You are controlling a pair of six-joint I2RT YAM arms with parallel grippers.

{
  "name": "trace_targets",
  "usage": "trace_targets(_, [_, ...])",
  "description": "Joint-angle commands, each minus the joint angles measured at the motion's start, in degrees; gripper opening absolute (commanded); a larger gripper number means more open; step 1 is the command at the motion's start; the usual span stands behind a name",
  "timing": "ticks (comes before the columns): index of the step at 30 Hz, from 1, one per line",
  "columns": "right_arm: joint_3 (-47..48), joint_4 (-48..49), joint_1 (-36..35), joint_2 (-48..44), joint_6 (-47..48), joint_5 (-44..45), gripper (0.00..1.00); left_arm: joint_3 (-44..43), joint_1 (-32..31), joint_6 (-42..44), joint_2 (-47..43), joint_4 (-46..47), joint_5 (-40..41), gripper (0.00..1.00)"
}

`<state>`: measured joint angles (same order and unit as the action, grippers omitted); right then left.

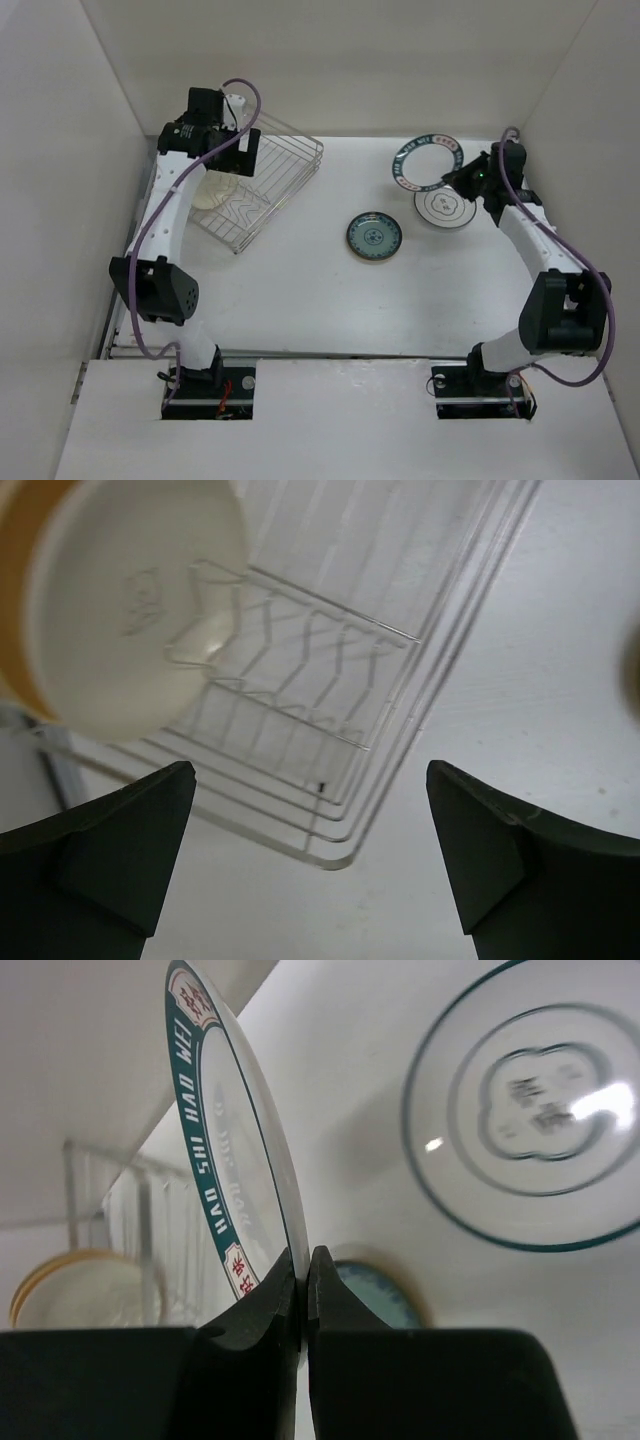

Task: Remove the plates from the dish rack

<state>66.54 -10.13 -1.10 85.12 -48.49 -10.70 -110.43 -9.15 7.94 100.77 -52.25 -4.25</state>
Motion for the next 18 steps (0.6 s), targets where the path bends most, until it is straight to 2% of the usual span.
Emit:
trace_targets(1, [-0.5, -2.3, 4.0, -0.8, -1.2, 5.5, 0.0, 2.4, 0.7, 4.1, -4.8, 5.1, 13.2, 1.0])
trace_targets(8, [-1.1, -4.0, 8.8, 3.9, -1.2, 6.7, 0.0, 2.9, 1.2, 5.2, -4.8, 4.6, 14.5, 1.0])
trace_targets(18, [-3.0, -4.5, 10.5, 9.0, -1.2, 8.2, 0.04, 3.5, 1.8, 5.8, -4.3, 4.1, 13.8, 1.0])
